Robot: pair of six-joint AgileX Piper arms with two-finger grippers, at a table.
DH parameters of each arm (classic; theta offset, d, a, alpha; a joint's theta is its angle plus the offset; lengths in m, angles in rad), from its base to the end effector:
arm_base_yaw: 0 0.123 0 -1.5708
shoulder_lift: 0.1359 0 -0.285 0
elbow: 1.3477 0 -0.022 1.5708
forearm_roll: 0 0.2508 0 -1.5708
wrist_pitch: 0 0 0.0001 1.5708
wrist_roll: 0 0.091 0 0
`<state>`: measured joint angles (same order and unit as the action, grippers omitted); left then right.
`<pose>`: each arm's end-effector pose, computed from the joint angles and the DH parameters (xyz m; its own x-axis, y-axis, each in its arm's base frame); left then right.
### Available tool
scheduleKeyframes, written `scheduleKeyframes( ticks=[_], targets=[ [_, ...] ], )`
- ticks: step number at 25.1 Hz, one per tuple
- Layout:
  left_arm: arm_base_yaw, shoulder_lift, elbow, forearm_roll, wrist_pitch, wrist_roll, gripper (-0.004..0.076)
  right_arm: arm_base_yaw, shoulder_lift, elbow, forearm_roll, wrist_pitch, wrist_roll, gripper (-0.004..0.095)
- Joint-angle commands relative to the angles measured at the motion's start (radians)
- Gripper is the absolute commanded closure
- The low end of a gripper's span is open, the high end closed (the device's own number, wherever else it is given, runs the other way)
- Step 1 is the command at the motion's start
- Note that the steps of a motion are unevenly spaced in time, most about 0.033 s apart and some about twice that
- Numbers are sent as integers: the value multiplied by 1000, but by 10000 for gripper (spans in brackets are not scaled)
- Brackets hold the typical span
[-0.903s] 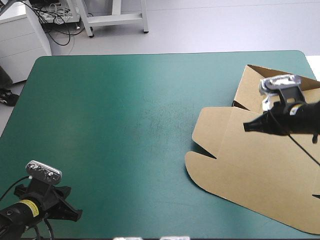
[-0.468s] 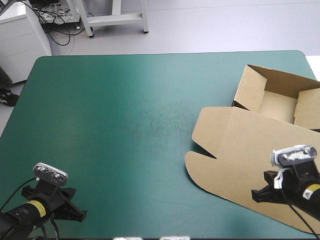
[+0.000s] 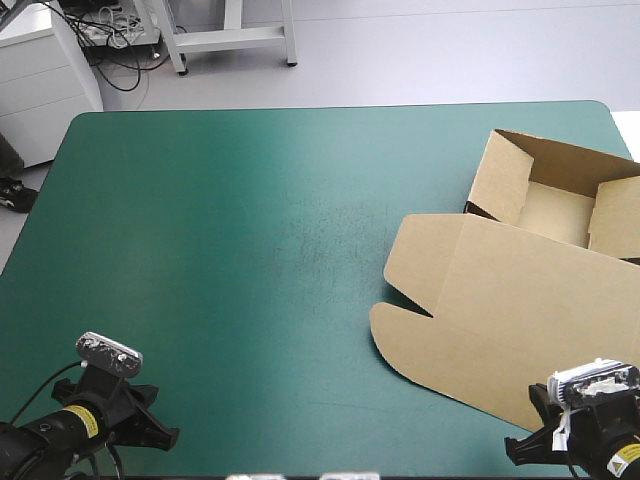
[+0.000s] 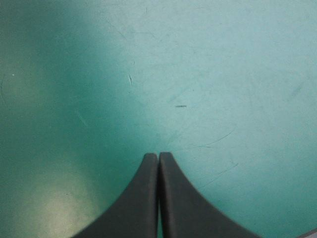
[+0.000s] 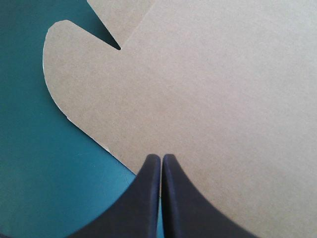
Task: Fold the box
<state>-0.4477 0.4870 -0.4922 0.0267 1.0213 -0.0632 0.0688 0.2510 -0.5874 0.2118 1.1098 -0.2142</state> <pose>0.0646 -0.0287 0.2614 -0.7418 0.3016 -0.5990 0.3844 0.9231 -0.0113 0.0240 0.0188 0.2976 -0.5953 -0.1577 -0.7879 -0.2865 0.9578 0.0247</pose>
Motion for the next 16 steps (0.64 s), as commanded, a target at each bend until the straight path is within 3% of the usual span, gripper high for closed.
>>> scheduleKeyframes(
  ticks=[1, 16],
  targets=[
    [-3, 8, -25, -6, -53, -3, 756, 5, -6, 14, 2, -73, -6, 912],
    [-3, 8, -25, -9, -51, -9, 756, 5, -8, 94, -1, -96, -10, 913]
  ],
)
